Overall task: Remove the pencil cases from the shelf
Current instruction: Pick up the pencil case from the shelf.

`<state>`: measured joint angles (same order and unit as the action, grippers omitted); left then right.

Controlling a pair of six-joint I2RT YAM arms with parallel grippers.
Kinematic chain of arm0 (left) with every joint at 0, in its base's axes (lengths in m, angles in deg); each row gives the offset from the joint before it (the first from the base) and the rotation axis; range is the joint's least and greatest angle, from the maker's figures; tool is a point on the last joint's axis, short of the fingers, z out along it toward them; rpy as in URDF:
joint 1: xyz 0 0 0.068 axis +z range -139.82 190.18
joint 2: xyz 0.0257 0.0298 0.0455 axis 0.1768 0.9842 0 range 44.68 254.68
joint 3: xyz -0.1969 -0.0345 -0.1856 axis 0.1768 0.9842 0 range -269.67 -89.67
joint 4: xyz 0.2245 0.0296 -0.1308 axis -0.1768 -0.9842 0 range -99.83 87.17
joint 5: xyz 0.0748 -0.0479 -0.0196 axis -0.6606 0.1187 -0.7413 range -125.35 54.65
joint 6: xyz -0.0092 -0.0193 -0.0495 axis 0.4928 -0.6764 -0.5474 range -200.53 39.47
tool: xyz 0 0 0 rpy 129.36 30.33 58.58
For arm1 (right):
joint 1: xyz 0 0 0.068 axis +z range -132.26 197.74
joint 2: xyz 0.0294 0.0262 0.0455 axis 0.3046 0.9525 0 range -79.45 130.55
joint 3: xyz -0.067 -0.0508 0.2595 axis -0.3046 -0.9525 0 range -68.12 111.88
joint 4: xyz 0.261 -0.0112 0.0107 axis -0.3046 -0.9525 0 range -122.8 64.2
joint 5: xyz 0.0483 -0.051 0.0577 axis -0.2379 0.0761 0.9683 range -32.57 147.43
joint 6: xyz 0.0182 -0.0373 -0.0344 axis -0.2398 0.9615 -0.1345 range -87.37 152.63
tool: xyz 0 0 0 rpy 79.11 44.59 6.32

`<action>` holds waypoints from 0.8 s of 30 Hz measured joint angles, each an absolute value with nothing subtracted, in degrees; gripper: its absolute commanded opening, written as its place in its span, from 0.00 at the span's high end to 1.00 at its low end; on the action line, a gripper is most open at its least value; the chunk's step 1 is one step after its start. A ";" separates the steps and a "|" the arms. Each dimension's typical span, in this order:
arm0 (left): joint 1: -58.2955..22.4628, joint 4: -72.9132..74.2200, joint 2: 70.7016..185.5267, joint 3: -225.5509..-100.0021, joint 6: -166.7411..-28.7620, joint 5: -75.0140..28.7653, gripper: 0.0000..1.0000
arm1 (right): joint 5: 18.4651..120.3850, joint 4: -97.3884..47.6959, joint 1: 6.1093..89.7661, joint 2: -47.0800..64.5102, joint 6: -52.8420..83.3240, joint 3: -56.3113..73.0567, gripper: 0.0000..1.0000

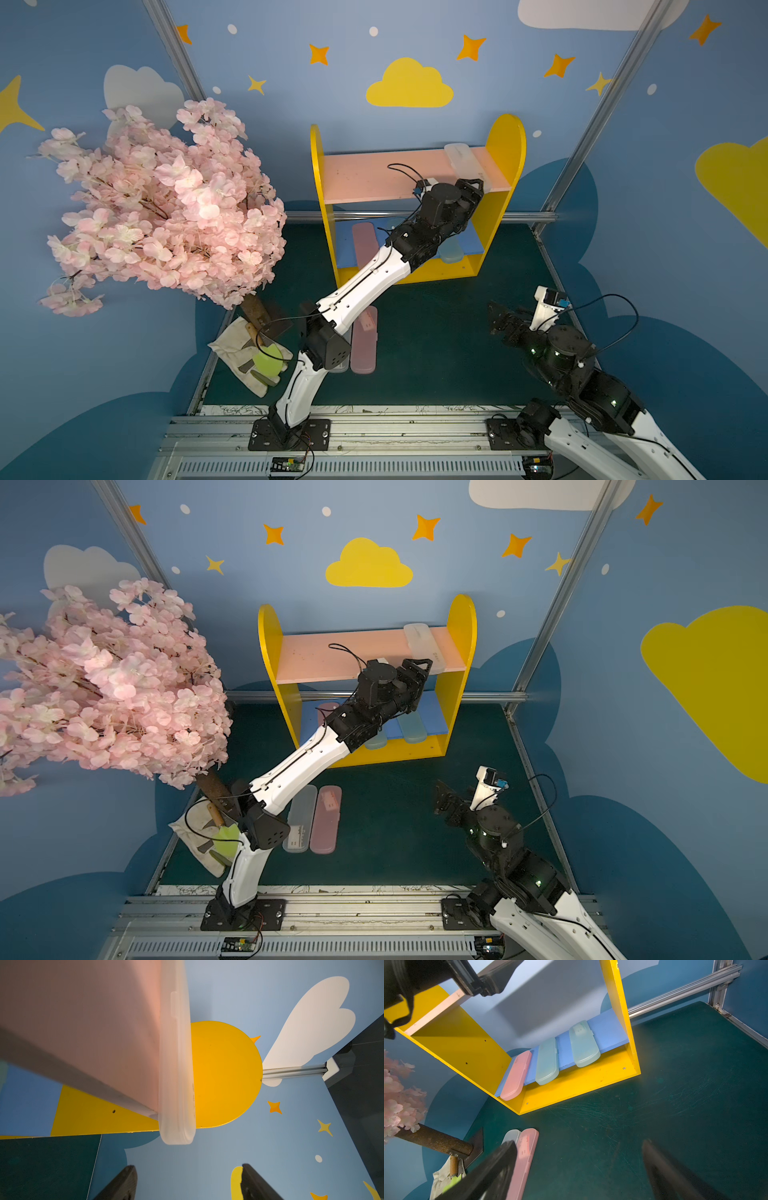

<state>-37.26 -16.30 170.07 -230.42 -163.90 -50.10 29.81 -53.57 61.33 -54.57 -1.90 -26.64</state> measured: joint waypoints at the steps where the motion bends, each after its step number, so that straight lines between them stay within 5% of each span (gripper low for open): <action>1: -37.30 -17.31 171.60 -232.67 -163.95 -50.42 0.28 | 29.57 -53.65 61.33 -55.13 -1.90 -26.73 0.02; 24: -37.59 -20.57 177.06 -241.92 -160.28 -57.68 0.43 | 27.10 -55.03 61.33 -62.11 -1.59 -27.41 0.04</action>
